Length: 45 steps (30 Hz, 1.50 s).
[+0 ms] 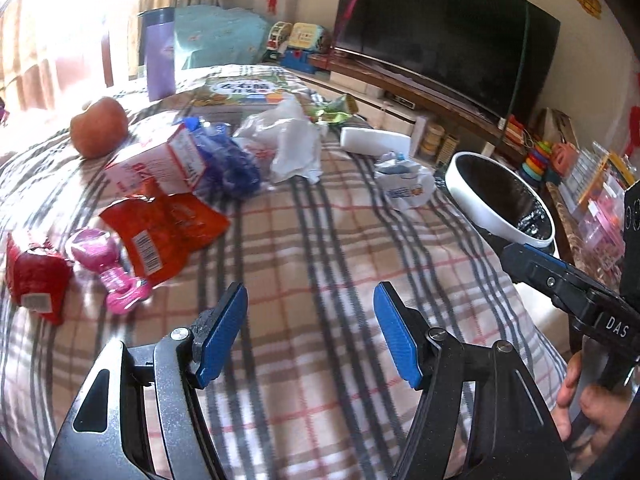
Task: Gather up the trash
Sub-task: 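Move both open tools back over the trash on the bed, then grasp the orange snack bag with the left tool while the right tool grasps crumpled paper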
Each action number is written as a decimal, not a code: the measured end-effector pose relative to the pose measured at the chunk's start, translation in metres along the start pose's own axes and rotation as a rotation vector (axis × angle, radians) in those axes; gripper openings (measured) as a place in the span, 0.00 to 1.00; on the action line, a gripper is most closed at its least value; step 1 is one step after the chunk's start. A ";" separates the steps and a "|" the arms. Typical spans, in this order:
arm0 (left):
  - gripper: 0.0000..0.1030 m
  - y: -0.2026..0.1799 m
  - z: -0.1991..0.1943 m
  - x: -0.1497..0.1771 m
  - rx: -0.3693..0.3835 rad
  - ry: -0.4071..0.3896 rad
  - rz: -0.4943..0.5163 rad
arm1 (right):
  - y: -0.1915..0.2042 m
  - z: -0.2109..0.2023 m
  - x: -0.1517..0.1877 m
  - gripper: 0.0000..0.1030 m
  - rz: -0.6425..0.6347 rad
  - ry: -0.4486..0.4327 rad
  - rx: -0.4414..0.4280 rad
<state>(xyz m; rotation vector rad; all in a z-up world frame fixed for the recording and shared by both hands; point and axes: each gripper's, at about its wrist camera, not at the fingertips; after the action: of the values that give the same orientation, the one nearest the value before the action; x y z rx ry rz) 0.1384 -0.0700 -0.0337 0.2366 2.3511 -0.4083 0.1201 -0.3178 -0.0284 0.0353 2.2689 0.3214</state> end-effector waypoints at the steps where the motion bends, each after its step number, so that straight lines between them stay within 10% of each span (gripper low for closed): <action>1: 0.65 0.002 -0.001 0.000 -0.003 -0.002 -0.004 | 0.002 0.001 0.000 0.81 -0.004 0.001 0.001; 37: 0.67 0.101 0.017 -0.034 -0.193 -0.013 -0.126 | 0.021 0.072 -0.048 0.81 -0.081 0.010 0.024; 41: 0.50 0.093 0.026 -0.032 -0.194 0.014 -0.076 | 0.021 0.089 -0.052 0.80 -0.096 0.037 0.054; 43: 0.46 0.090 0.028 -0.032 -0.183 0.017 -0.062 | 0.022 0.096 -0.052 0.74 -0.107 0.047 0.062; 45: 0.32 0.087 0.028 -0.032 -0.166 0.017 -0.054 | 0.022 0.099 -0.050 0.34 -0.117 0.059 0.074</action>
<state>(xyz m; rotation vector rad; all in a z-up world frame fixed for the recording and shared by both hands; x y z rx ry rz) 0.2035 -0.0007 -0.0502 0.0993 2.3971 -0.2360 0.2253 -0.2811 -0.0476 -0.0691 2.3297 0.1793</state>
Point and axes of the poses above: each gripper's, at about its wrist camera, not at the fingertips, and z roughly the way its jaws point, y to its left, x to its underside, and after that the axes turned 6 degrees about x, right-handed
